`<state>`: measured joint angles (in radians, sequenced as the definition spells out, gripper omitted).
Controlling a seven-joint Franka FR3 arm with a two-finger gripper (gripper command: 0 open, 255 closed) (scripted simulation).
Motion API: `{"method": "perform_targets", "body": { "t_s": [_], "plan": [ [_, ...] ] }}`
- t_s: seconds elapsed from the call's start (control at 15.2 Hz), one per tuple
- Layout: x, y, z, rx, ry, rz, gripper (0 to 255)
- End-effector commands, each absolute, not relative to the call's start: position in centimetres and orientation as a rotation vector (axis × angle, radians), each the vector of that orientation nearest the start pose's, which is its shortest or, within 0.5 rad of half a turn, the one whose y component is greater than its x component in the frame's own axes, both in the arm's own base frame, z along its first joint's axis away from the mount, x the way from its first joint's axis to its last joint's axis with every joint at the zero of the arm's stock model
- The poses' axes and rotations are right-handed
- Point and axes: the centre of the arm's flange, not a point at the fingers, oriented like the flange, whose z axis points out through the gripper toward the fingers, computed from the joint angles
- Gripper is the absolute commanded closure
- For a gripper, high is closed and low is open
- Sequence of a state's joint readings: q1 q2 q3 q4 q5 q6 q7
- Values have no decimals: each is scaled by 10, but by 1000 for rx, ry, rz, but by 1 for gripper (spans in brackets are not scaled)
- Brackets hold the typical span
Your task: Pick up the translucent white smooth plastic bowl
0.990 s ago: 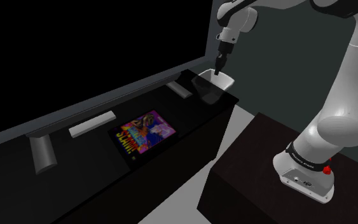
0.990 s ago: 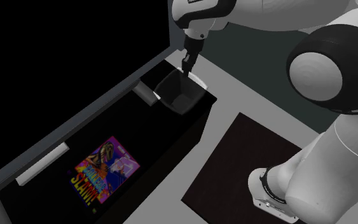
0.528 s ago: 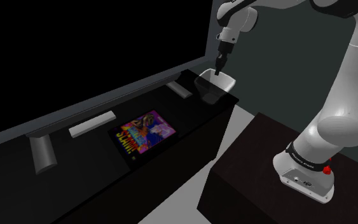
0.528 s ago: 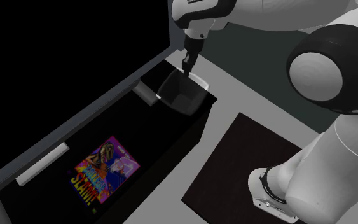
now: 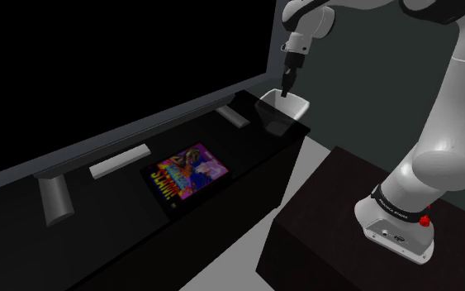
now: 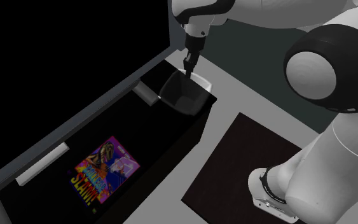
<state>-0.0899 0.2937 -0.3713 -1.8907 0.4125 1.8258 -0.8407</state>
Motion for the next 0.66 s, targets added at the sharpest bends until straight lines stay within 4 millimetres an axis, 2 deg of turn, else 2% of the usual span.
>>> {"method": "perform_targets", "body": {
  "t_s": [0.0,0.46,0.59],
  "plan": [
    [546,-226,344,-2763,-266,79,255],
    [546,-226,381,-2763,-266,79,255],
    [546,-226,382,-2763,-266,79,255]
  ]
}}
